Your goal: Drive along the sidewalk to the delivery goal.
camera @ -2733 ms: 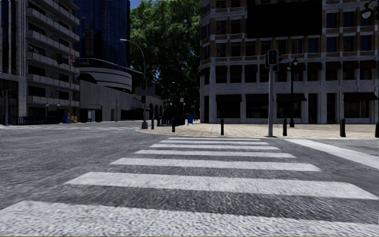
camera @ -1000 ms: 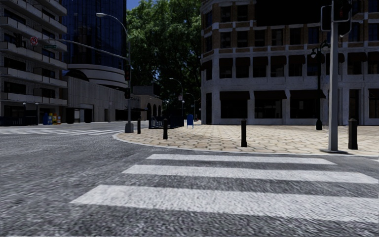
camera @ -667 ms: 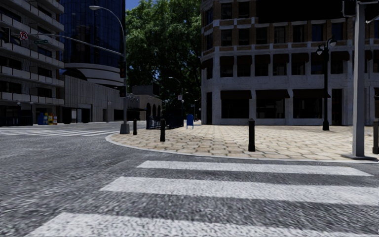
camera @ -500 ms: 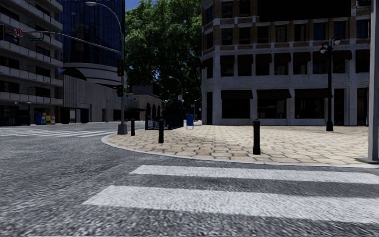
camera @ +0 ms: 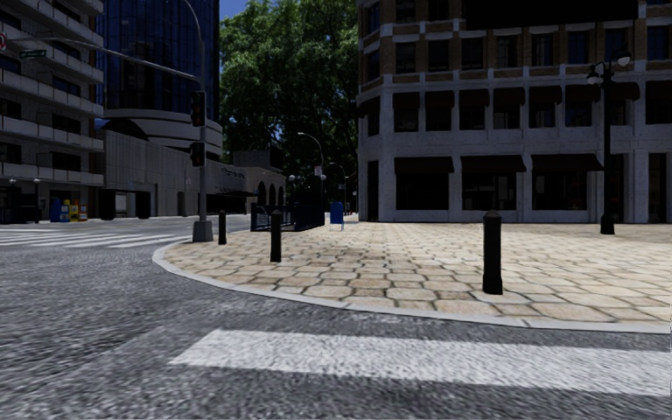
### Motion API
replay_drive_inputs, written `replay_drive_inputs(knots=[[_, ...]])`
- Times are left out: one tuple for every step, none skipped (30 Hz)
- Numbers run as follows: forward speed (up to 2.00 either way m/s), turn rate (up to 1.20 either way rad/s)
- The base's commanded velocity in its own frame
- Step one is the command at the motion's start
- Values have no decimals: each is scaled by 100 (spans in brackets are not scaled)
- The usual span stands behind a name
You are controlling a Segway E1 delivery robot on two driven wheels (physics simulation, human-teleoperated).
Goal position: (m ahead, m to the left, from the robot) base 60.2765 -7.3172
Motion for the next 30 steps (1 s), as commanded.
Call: replay_drive_inputs(knots=[[200, 0], [200, 0], [200, 0], [200, 0], [200, 0], [200, 0], [200, 0], [200, 0], [200, 0], [200, 0], [200, 0], [200, 0], [200, 0], [200, 0], [200, 0], [200, -10], [200, -10], [200, -31], [200, -51], [200, -75], [200, -91], [200, -95], [200, -95], [200, -97], [200, -96], [200, -14], [200, -3], [200, -3], [200, -1], [200, -1]])
